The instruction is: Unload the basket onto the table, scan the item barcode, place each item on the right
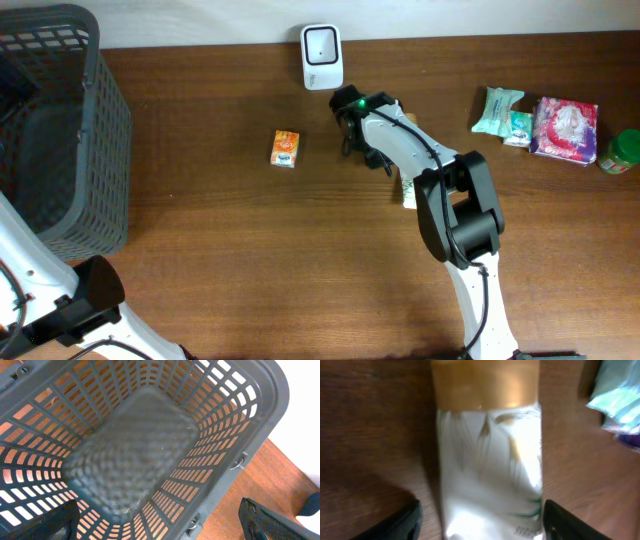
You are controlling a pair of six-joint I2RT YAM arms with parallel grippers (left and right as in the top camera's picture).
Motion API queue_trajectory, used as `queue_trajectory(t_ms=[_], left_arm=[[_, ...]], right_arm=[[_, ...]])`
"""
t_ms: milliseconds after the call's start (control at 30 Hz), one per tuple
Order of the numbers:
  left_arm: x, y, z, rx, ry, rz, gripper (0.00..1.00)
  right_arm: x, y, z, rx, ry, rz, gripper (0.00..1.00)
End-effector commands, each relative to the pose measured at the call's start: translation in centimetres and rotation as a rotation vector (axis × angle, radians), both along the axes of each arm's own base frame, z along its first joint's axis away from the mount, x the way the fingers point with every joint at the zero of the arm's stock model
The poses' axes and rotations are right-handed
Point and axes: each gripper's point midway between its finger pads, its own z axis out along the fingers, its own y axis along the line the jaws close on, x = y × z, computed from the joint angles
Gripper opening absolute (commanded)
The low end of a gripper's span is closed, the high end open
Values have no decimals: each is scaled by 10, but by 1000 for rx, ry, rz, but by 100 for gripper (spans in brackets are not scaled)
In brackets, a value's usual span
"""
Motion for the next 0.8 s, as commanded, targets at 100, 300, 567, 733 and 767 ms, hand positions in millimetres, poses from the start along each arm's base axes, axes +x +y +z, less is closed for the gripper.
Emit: queue_trajectory(t_ms=[100, 300, 567, 733, 767], left_arm=[[-2, 1, 3, 5, -9, 10, 99], [-2, 1, 3, 5, -9, 10, 99], [-2, 1, 3, 5, -9, 10, 99], [-2, 1, 3, 5, -9, 10, 99], [-2, 1, 3, 5, -9, 10, 100]], right_arm=[[-11, -25, -34, 116, 86, -103, 24], [-1, 25, 9, 577, 193, -5, 4], [-25, 129, 77, 1431, 369, 252, 4], [-44, 111, 29, 1443, 433, 115, 4], [-44, 94, 13, 1343, 427, 70, 7]])
